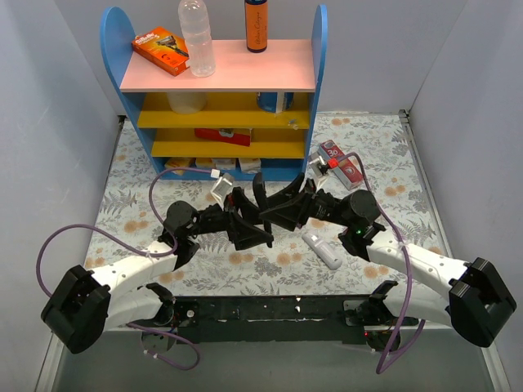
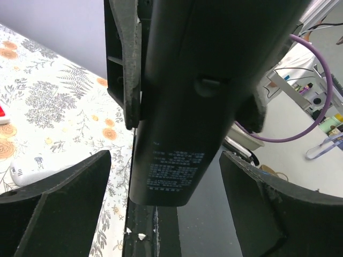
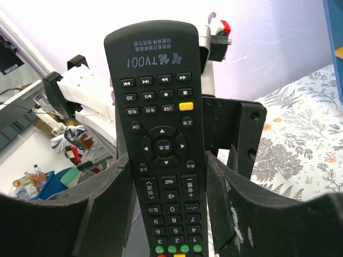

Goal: Load the batteries into the remote control
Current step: Adjust the remote control.

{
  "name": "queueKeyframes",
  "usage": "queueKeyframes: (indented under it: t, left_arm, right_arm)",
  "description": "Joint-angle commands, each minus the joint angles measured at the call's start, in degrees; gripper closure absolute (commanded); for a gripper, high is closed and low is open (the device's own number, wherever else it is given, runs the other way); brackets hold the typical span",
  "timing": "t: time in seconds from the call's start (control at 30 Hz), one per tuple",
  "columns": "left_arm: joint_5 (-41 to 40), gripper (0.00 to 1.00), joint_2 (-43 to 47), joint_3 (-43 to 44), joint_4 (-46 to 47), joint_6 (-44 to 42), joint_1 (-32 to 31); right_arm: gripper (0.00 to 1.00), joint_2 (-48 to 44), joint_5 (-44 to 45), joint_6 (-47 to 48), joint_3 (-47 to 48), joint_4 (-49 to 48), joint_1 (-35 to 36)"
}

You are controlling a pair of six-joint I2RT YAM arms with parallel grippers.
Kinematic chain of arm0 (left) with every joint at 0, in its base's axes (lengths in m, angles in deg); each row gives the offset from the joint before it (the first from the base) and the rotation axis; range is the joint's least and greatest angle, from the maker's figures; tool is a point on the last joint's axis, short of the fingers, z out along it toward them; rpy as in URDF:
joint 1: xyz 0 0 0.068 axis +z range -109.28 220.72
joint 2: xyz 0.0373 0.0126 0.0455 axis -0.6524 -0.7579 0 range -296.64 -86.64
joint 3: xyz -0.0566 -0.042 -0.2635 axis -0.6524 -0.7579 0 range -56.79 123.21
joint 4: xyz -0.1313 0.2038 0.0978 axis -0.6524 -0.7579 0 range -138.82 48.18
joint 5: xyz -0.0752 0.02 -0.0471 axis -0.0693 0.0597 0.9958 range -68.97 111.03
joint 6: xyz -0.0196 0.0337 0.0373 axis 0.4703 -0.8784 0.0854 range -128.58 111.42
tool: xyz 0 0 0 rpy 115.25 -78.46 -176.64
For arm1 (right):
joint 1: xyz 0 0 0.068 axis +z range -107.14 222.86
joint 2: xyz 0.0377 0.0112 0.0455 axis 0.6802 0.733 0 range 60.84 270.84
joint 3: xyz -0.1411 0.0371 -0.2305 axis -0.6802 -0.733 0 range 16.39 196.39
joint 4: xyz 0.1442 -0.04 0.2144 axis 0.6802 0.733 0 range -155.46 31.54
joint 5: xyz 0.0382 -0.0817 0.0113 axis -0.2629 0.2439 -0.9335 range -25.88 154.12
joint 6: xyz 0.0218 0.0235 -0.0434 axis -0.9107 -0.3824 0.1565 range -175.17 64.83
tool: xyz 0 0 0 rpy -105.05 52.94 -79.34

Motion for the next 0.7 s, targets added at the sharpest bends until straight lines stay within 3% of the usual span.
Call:
queueKeyframes:
  t: [0.0,0.07,0.2,0.23,0.3,0.33,0.43,0.53,0.67]
  left_arm:
    - [-0.8,0.21,-0.4,0.7,1.4,-0.5,-1.0]
    - [-0.8,0.28,0.1,1.0,0.0,-1.2,-1.0]
    - [-2.2,0.54,3.5,2.5,-8.5,-8.2,-1.0]
    - [-2.9,0.66,4.2,3.1,-15.5,-10.2,-1.0]
    - [-4.6,0.77,6.8,5.3,-22.5,-14.4,-1.1]
    - [-6.4,0.86,7.6,6.2,-29.9,-18.8,-1.0]
    - [-9.9,0.91,9.3,10.9,-44.4,-26.8,-1.0]
    - [-12.4,0.94,9.5,15.3,-56.2,-33.7,-1.1]
    - [-18.1,0.96,8.8,19.3,-65.6,-39.8,-1.1]
  right_arm:
    - [0.87,0.2,0.7,-0.5,0.1,-5.8,0.9]
    - [0.86,-0.1,0.9,-0.2,-0.1,-5.3,0.9]
    - [0.83,-1.6,1.6,3.1,0.5,-0.3,0.9]
    - [0.79,-2.1,1.5,5.2,1.0,4.1,0.9]
    - [0.69,-3.5,1.4,8.1,3.1,9.4,0.9]
    - [0.56,-4.0,1.5,9.4,4.2,12.2,0.9]
    - [0.33,-6.0,2.6,15.9,8.5,24.6,0.8]
    - [0.21,-6.8,5.4,22.8,14.9,40.0,0.7]
    - [0.17,-5.9,11.8,26.4,25.1,56.7,0.5]
